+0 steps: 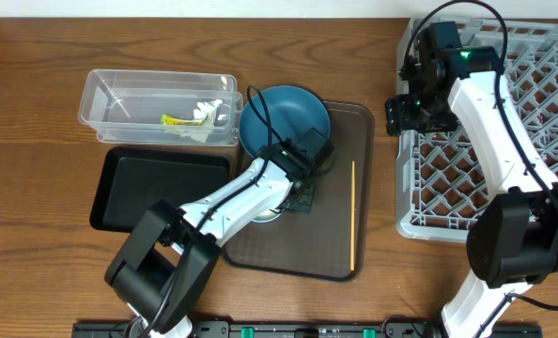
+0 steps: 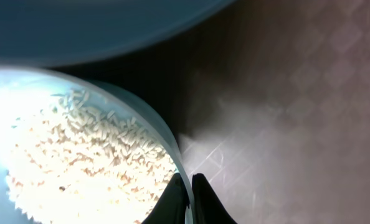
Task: Sort waste into correct bins and load items into the dishwasher rack
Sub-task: 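Move the rice bowl over the black tray and tip out the rice, then carry the light-blue bowl with left gripper and set it on brown tray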
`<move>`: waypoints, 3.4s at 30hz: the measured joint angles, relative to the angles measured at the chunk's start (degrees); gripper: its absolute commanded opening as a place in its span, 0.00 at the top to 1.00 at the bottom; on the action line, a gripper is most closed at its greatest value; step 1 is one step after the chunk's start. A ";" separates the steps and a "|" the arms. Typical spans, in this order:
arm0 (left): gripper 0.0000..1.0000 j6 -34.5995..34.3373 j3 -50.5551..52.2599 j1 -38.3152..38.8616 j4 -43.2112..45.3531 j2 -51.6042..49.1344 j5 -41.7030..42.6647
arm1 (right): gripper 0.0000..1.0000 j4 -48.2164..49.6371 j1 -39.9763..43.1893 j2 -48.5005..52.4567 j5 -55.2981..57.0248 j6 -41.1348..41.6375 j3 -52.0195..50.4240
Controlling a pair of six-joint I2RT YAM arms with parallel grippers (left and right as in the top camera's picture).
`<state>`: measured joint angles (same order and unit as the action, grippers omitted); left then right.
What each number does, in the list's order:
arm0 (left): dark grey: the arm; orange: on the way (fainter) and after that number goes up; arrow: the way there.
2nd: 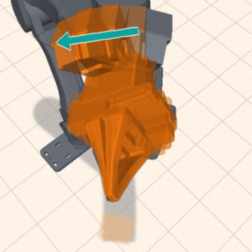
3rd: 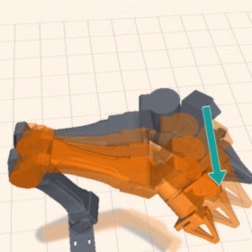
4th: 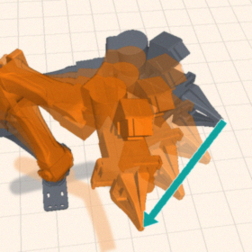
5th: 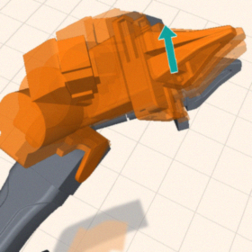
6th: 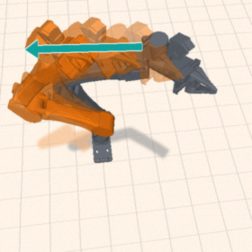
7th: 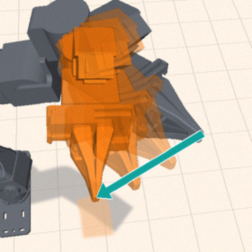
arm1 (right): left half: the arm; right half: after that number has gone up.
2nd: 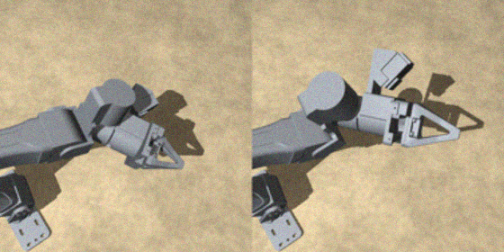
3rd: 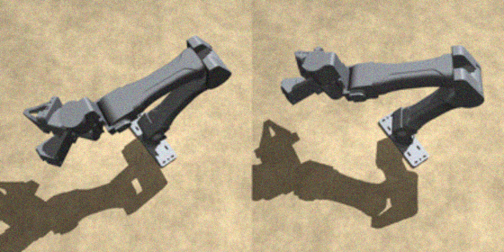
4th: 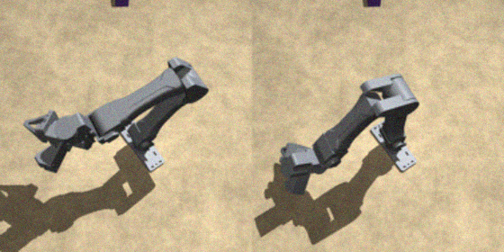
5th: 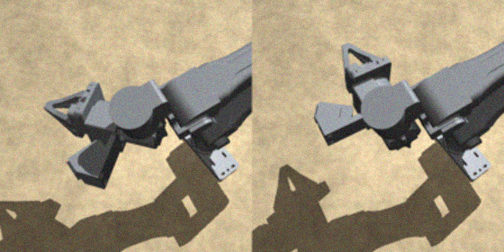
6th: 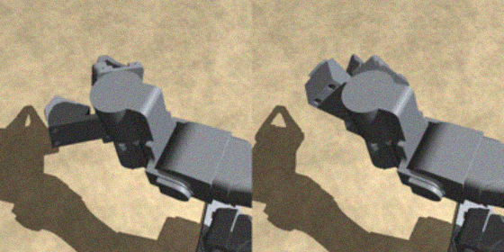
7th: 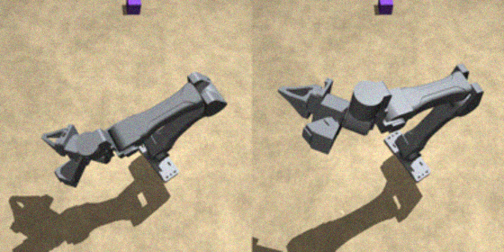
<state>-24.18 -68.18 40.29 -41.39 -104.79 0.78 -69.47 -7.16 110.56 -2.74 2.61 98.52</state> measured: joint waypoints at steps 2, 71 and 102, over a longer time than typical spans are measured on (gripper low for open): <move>0.94 0.20 -0.02 0.00 -1.75 1.11 -0.26 | 0.23 -0.02 0.00 0.00 0.07 -0.02 0.00; 0.94 11.39 20.90 -72.11 9.84 12.15 87.62 | 0.21 0.04 0.17 0.00 1.73 -0.02 0.00; 0.94 13.22 21.03 -73.53 18.01 12.15 85.02 | 0.21 -0.39 0.17 0.00 1.73 -0.02 0.00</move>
<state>-10.96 -47.16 -33.23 -23.38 -92.64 85.80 -69.87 -6.98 110.56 -1.02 2.59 98.52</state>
